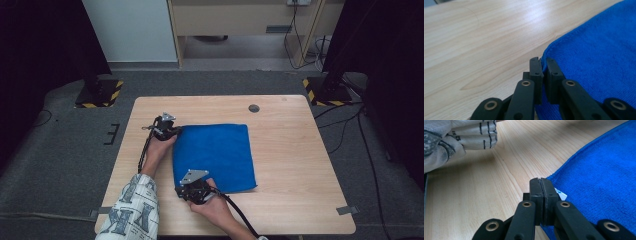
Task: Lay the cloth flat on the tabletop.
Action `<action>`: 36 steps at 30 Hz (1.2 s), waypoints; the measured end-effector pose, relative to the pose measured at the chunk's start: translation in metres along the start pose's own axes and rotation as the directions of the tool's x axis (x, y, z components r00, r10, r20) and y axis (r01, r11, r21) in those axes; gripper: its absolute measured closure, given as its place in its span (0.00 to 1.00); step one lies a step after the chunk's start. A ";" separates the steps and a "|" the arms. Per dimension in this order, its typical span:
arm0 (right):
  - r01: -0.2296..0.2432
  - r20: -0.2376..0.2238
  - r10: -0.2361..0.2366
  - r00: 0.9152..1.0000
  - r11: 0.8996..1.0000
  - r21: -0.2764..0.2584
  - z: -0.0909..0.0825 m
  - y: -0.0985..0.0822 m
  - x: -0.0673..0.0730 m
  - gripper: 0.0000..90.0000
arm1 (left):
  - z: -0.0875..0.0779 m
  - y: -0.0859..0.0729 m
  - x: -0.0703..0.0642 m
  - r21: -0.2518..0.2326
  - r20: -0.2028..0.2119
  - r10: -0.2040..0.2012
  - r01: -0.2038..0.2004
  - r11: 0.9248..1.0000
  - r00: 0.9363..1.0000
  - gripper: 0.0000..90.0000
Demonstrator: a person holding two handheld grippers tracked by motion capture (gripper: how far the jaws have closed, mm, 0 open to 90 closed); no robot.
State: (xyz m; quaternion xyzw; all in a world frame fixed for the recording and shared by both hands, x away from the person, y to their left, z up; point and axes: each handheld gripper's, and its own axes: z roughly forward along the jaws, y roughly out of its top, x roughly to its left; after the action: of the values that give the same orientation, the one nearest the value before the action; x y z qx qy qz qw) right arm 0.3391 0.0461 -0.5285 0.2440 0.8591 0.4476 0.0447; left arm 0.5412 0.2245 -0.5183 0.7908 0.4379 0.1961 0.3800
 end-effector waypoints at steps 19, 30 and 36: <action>0.014 0.024 -0.012 1.000 0.996 -0.086 -0.024 0.018 0.019 1.00 | -0.023 0.029 -0.013 0.006 -0.003 0.024 -0.024 1.000 1.000 0.94; 0.009 0.021 -0.006 1.000 0.993 -0.121 -0.022 0.037 0.023 1.00 | -0.025 0.025 0.000 -0.006 0.002 -0.017 0.017 1.000 1.000 0.94; 0.007 0.028 -0.004 1.000 0.991 -0.131 -0.021 0.045 0.025 1.00 | -0.030 0.026 0.004 -0.029 0.008 -0.053 0.053 0.998 0.999 0.94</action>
State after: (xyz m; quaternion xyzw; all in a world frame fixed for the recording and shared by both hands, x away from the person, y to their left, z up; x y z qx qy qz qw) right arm 0.3283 0.0632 -0.4771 0.2445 0.8279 0.4994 0.0739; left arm 0.5384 0.2323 -0.4789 0.7741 0.4543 0.1893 0.3982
